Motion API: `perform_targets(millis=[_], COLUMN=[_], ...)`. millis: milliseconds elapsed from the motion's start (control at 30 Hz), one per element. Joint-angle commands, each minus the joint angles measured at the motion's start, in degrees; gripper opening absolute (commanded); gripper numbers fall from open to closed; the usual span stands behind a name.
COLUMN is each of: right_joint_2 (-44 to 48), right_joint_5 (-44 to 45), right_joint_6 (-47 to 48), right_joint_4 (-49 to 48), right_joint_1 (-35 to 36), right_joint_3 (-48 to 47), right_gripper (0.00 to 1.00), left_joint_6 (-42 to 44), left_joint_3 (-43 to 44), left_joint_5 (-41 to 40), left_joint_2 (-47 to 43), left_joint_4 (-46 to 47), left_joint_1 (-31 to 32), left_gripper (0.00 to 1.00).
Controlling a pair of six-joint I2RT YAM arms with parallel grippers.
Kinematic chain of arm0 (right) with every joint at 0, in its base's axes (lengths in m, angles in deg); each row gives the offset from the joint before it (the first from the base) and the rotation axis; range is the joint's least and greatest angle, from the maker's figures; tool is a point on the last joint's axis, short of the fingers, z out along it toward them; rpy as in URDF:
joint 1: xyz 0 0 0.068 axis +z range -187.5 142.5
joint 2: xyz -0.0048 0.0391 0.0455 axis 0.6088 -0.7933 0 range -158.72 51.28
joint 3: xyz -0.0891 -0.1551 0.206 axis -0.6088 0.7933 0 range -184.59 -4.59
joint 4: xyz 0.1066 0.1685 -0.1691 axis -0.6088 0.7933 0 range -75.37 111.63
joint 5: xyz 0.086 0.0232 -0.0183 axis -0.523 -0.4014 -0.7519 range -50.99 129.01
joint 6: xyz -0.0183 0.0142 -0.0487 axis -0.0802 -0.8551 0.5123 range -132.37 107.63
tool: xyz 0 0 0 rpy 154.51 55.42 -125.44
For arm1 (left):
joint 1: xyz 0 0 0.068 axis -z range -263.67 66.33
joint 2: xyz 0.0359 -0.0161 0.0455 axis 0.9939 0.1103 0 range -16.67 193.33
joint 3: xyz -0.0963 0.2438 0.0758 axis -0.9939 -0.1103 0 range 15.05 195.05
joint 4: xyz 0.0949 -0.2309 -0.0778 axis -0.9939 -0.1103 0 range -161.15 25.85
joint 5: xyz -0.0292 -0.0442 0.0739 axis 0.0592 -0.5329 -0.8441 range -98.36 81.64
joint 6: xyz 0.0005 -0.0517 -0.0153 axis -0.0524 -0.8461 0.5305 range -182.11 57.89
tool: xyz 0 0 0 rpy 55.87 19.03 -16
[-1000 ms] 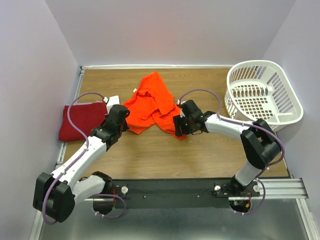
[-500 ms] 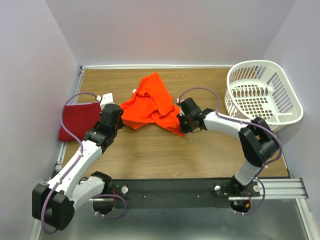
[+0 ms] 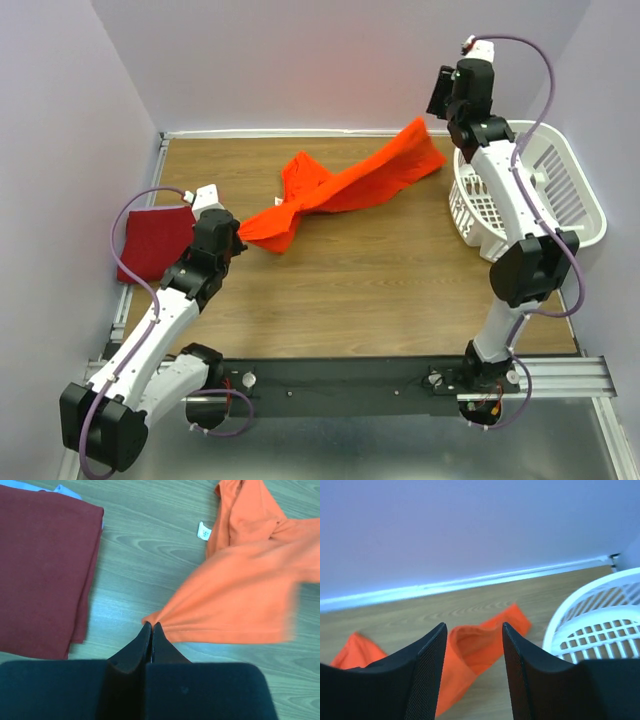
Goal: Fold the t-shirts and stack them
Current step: Flatten the tshirt out
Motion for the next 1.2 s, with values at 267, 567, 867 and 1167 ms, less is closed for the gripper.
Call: perform_targets(millis=[267, 567, 867, 1167], right_joint_2=[7.65, -2.27, -9.40, -20.21], right_joint_5=[-25.49, -19.02, -10.55, -12.92], right_joint_6=[-1.96, -4.49, -13.82, -11.98], right_joint_4=[6.38, 2.08, -4.08, -4.08], right_joint_1=[2.07, 6.91, 6.82, 6.82], right_joint_3=[29.33, 28.57, 23.48, 16.25], right_gripper=[0.58, 0.57, 0.57, 0.56], left_joint_6=[0.36, 0.36, -0.08, -0.26], left_joint_3=[-0.72, -0.98, -0.98, -0.90], left_joint_5=[-0.85, -0.41, -1.29, -2.96], left_joint_2=[-1.74, -1.48, -1.83, -1.92], left_joint_4=[0.59, 0.59, 0.41, -0.38], left_joint_1=[-0.98, -1.33, -1.42, -1.94], left_gripper=[0.00, 0.00, 0.00, 0.00])
